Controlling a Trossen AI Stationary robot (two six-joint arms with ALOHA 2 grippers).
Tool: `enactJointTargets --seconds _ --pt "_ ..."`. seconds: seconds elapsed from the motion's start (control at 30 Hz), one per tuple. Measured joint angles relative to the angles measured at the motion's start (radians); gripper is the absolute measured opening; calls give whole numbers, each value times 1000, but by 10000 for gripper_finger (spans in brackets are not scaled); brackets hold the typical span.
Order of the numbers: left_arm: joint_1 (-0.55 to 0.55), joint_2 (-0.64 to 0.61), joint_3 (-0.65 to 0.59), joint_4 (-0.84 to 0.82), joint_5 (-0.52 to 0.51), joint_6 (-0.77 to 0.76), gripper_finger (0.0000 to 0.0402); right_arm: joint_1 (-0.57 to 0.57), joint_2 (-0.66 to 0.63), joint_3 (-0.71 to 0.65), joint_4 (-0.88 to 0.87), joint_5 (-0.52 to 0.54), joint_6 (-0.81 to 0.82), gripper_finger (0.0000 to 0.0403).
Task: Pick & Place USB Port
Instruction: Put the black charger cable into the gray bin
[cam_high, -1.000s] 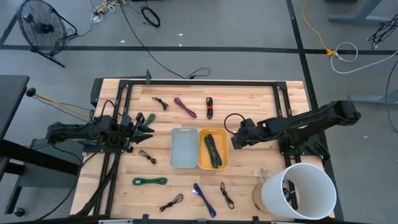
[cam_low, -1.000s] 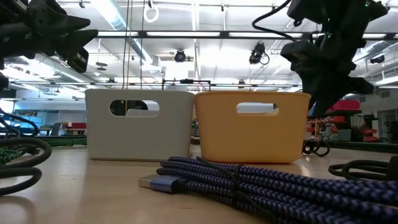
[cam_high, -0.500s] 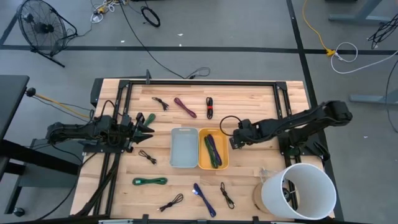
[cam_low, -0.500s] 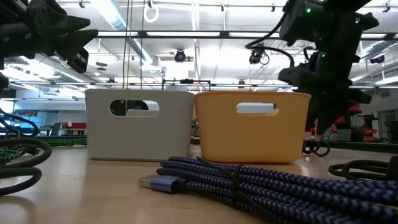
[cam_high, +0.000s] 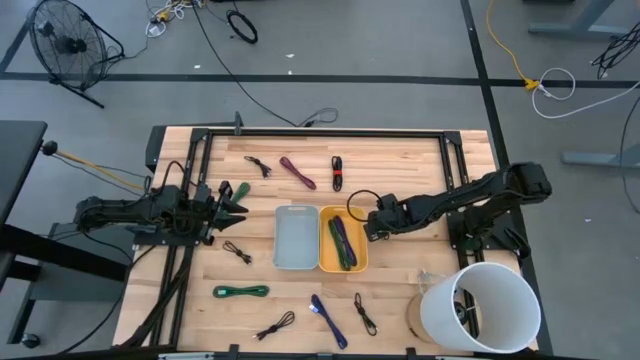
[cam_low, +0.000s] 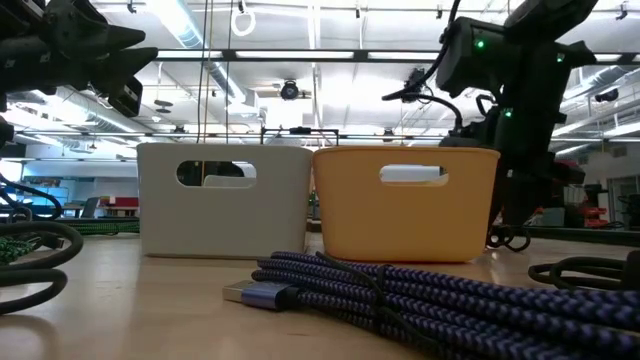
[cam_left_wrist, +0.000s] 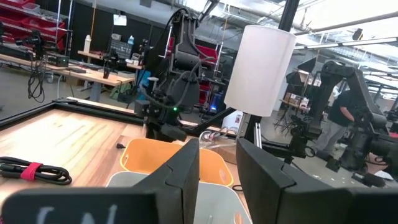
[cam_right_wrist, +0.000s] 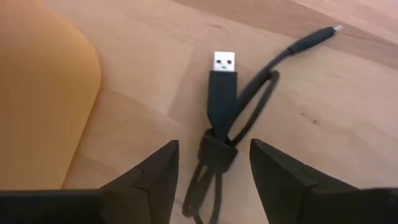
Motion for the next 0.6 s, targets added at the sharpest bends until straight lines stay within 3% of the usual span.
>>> enactJointTargets --seconds 0.2,0.37,0.6 --pt "0 0 0 0 2 -1 110 0 46 1 -4 -28 -7 144" --pt "0 0 0 5 2 -13 110 -5 53 4 -9 -34 -11 27" --pt "0 0 0 22 1 -46 110 -17 -32 -2 -87 28 1 10"
